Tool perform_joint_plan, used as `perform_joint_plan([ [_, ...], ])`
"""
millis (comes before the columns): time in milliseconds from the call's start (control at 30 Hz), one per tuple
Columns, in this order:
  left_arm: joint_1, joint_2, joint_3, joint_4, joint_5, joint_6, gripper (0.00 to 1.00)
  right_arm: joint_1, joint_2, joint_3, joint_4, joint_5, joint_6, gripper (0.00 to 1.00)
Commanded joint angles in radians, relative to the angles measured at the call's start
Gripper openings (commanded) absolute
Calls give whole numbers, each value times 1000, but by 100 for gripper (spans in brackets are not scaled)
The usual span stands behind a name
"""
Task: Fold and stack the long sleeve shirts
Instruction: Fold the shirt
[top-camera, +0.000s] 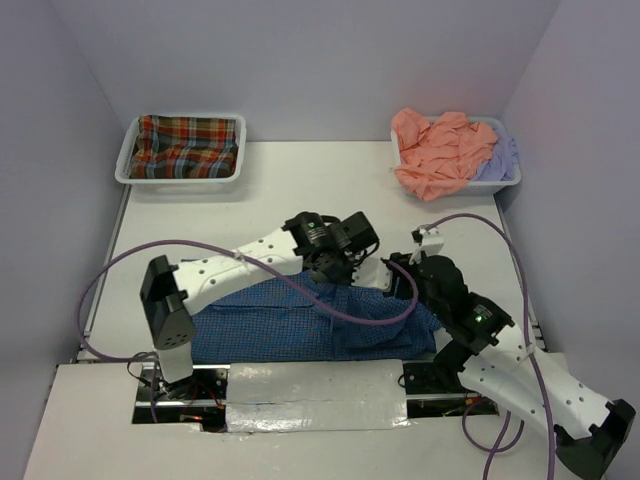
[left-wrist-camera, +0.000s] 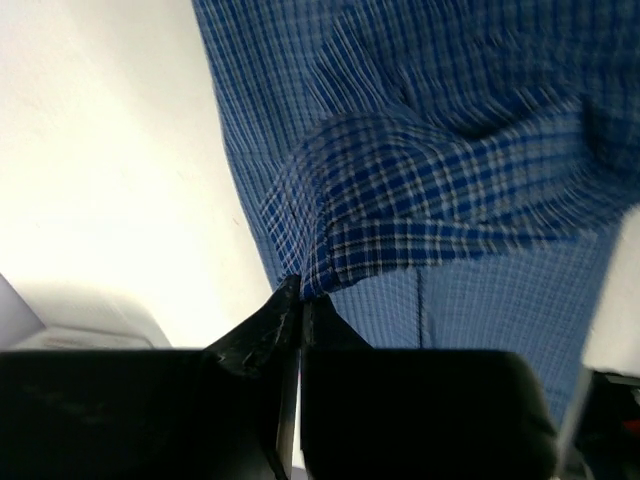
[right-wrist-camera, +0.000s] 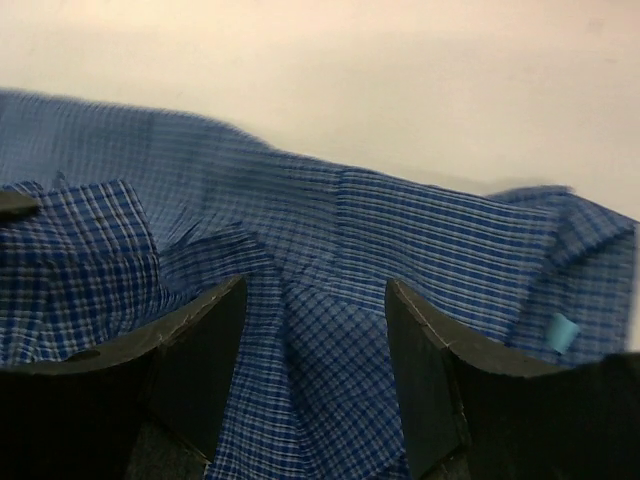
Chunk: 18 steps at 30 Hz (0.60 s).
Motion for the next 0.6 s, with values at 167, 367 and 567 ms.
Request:
perform_joint_plan([
  [167,1,264,194,106,-126,10,31,-65,-105,110,-211,210,142,67],
  [367,79,386,305,157,-105,-41,83,-68,-60,128,-232,223,153,69],
  [567,208,378,399,162,85,-173,99,-71,-117,161,-293,279,205,74],
])
